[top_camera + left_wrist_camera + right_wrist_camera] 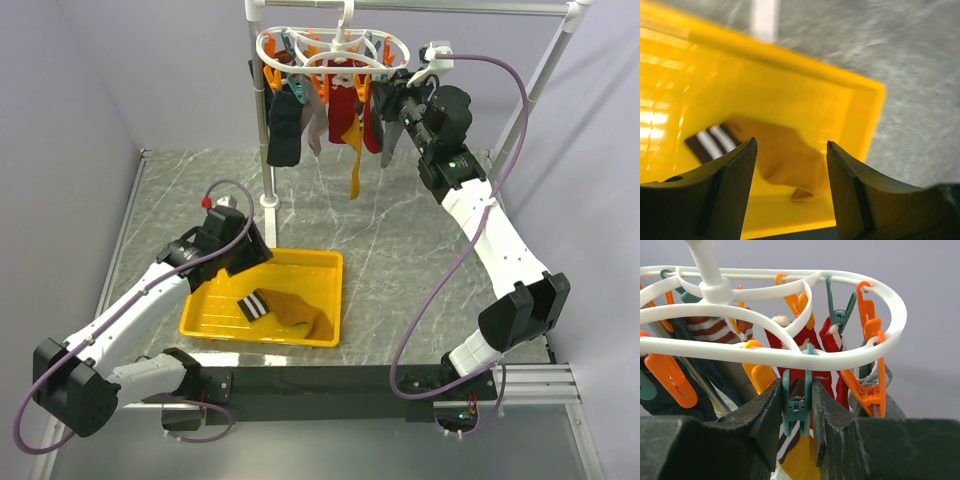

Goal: Clip the socks to the hanger
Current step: Pick up the sock from the bin.

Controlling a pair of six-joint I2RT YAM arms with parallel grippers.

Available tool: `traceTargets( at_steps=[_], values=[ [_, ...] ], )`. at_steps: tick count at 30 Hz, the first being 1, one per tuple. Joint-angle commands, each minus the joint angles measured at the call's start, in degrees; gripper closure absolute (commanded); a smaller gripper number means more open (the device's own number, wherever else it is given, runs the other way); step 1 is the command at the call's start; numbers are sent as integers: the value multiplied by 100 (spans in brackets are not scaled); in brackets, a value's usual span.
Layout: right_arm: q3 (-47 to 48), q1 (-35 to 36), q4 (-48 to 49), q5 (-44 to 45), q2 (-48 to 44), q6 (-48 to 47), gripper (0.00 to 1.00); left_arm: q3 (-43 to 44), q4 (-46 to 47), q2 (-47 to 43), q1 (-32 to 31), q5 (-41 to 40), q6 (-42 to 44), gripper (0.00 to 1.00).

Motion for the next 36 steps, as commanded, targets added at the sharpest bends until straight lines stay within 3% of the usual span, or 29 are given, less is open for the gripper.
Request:
traceTargets(
  at_steps=[1, 5, 9, 16, 21, 29, 36],
  values=[
    [15, -19, 191, -64, -230, -29, 98, -384, -262, -132, -11, -628, -1002, 37],
    [76, -28, 33, -29, -239, -56, 98, -482, -665, 61, -2, -1286, -2680, 36],
    [129, -28, -90, -46, -222, -73, 98, -543, -780, 446, -11, -1131, -3859, 36],
    [243, -28, -179, -82, -195, -126, 98, -561, -1816, 957, -11, -1209, -6309, 36],
    [322, -19, -179, -64, -204, -117, 98, -149, -2115, 1517, 7, -1359, -6787, 35],
    [401, -19, -196, -82, -169, -126, 98, -279, -1791, 2241, 86, -481, -7059, 35],
    [401, -19, -240, -82, -151, -152, 97, 37, -1791, 2618, 174, -682, -7078, 34]
  ],
)
